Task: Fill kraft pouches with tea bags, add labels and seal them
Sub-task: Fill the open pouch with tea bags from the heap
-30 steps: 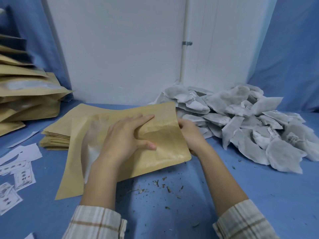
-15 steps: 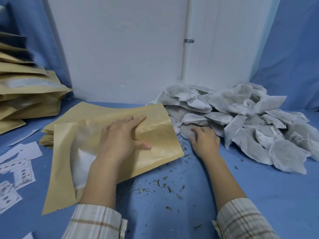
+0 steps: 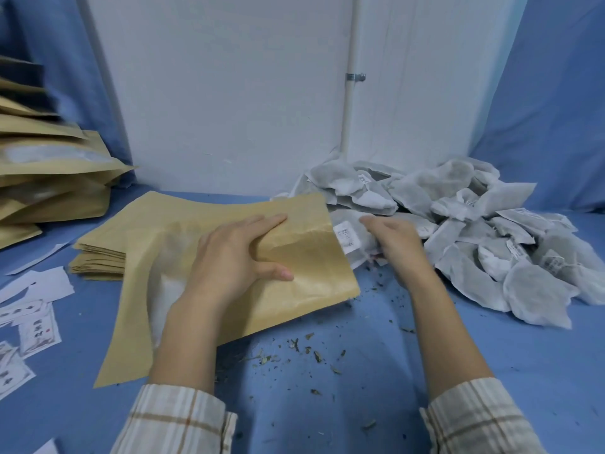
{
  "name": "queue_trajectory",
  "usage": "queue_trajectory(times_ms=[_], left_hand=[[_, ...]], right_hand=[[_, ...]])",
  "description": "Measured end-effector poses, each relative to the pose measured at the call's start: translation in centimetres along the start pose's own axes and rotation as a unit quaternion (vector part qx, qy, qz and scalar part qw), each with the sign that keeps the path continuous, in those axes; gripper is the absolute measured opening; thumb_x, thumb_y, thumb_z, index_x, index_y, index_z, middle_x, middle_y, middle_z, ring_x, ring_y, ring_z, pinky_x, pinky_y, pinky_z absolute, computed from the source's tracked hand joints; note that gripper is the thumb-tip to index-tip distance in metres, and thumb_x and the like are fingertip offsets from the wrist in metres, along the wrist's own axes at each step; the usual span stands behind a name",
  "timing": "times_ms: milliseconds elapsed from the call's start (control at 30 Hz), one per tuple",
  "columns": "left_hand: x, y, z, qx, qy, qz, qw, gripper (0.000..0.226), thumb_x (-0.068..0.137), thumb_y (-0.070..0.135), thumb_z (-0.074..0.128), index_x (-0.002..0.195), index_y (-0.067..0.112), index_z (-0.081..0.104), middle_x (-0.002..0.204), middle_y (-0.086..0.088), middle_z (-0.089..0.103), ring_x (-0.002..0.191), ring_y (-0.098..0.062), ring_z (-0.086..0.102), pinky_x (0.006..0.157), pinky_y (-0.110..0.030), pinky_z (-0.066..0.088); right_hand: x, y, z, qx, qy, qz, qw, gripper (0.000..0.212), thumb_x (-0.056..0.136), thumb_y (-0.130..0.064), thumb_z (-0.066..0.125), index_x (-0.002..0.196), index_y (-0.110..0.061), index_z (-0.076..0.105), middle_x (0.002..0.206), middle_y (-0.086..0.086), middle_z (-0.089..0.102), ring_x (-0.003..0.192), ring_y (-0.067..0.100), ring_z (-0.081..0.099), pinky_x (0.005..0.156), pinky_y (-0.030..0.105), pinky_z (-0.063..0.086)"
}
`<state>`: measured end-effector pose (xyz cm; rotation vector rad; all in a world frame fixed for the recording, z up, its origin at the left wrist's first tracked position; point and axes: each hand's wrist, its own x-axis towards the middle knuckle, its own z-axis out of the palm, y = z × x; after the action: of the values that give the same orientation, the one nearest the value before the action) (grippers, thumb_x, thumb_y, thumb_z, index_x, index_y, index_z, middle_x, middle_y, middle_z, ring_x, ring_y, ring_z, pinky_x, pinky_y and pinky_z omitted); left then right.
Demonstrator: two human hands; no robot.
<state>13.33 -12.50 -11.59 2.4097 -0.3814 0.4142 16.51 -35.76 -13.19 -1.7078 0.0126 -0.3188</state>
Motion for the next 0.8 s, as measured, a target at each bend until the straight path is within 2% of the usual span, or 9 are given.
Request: queue_trajectory(times_ms=[100, 200, 267, 367, 467, 533, 600, 700, 800], left_hand=[[0.0, 1.4, 0.8, -0.027, -0.016, 0.047, 0.998, 0.083, 0.044, 0.047, 0.083, 0.122, 0.05, 0.053, 0.119, 0.03, 0.056, 0.119, -0.003, 0.045, 0.095, -0.014, 0.028], [0.1, 1.9, 1.6, -0.019, -0.045, 0.057, 0.997, 0.081, 0.049, 0.042, 0.085, 0.123, 0.05, 0.052, 0.127, 0.018, 0.057, 0.12, -0.002, 0.046, 0.094, -0.015, 0.029], [0.0, 2.0, 2.0, -0.013, -0.064, 0.048, 0.997, 0.081, 0.051, 0.043, 0.084, 0.124, 0.051, 0.05, 0.129, 0.021, 0.055, 0.123, -0.002, 0.045, 0.099, -0.021, 0.032], [0.1, 2.3, 2.4, 0.022, -0.039, 0.045, 0.998, 0.082, 0.052, 0.048, 0.081, 0.127, 0.049, 0.049, 0.13, 0.015, 0.055, 0.123, -0.009, 0.045, 0.1, -0.025, 0.032], [0.2, 2.7, 2.7, 0.04, -0.021, 0.041, 0.998, 0.084, 0.052, 0.052, 0.08, 0.128, 0.049, 0.047, 0.133, 0.014, 0.053, 0.124, -0.012, 0.044, 0.101, -0.028, 0.032], [0.2, 2.7, 2.9, 0.049, -0.026, 0.039, 0.998, 0.084, 0.052, 0.054, 0.079, 0.129, 0.05, 0.045, 0.137, 0.014, 0.049, 0.128, -0.012, 0.042, 0.105, -0.034, 0.032], [0.3, 2.7, 3.0, 0.052, -0.034, 0.033, 0.998, 0.085, 0.052, 0.055, 0.079, 0.129, 0.053, 0.044, 0.14, 0.014, 0.046, 0.13, -0.011, 0.039, 0.107, -0.035, 0.031], [0.5, 2.5, 3.1, 0.049, -0.038, 0.023, 0.998, 0.085, 0.051, 0.056, 0.079, 0.128, 0.054, 0.043, 0.141, 0.015, 0.046, 0.131, -0.009, 0.038, 0.107, -0.036, 0.03], [0.5, 2.3, 2.9, 0.038, -0.02, 0.023, 0.999, 0.084, 0.051, 0.056, 0.078, 0.128, 0.053, 0.045, 0.134, 0.018, 0.051, 0.126, -0.008, 0.041, 0.103, -0.032, 0.032]], right_hand=[[-0.6, -1.7, 2.3, -0.14, -0.072, 0.017, 0.987, 0.014, 0.093, -0.015, 0.049, 0.082, -0.014, 0.058, 0.071, -0.002, 0.055, 0.065, 0.01, 0.047, 0.054, 0.012, 0.034], [-0.5, -2.0, 2.3, -0.235, -0.178, 0.083, 0.952, 0.028, 0.099, -0.015, 0.037, 0.122, -0.005, 0.049, 0.104, 0.005, 0.057, 0.083, 0.007, 0.046, 0.057, 0.003, 0.033], [-1.1, -1.9, 1.2, -0.232, -0.223, 0.027, 0.946, 0.017, 0.094, -0.018, 0.048, 0.105, -0.02, 0.062, 0.096, -0.005, 0.063, 0.081, -0.001, 0.054, 0.062, 0.01, 0.041], [-1.2, -0.8, -1.7, -0.278, -0.051, -0.049, 0.958, 0.022, 0.084, -0.032, 0.058, 0.067, -0.021, 0.065, 0.063, -0.002, 0.055, 0.062, 0.008, 0.05, 0.058, 0.022, 0.038], [-0.7, 0.6, -4.3, -0.428, 0.185, -0.029, 0.884, 0.03, 0.08, -0.046, 0.062, 0.108, -0.034, 0.064, 0.107, 0.003, 0.056, 0.105, 0.022, 0.049, 0.083, 0.026, 0.04], [-0.4, 1.9, -5.1, -0.531, 0.162, 0.065, 0.829, 0.053, 0.078, -0.049, 0.063, 0.127, -0.037, 0.047, 0.129, 0.013, 0.041, 0.118, 0.034, 0.038, 0.1, 0.037, 0.033], [-0.4, 3.2, -5.1, -0.559, 0.132, 0.092, 0.813, 0.057, 0.083, -0.04, 0.06, 0.135, -0.037, 0.036, 0.13, 0.016, 0.04, 0.119, 0.036, 0.039, 0.102, 0.04, 0.03], [-0.5, 4.5, -4.3, -0.524, 0.217, -0.002, 0.824, 0.055, 0.089, -0.012, 0.049, 0.14, -0.019, 0.032, 0.124, 0.014, 0.053, 0.112, 0.033, 0.049, 0.093, 0.039, 0.034], [-0.8, 3.8, -3.3, -0.34, 0.327, -0.112, 0.875, 0.045, 0.088, -0.019, 0.049, 0.132, -0.014, 0.041, 0.11, 0.012, 0.063, 0.099, 0.033, 0.056, 0.084, 0.039, 0.04]])
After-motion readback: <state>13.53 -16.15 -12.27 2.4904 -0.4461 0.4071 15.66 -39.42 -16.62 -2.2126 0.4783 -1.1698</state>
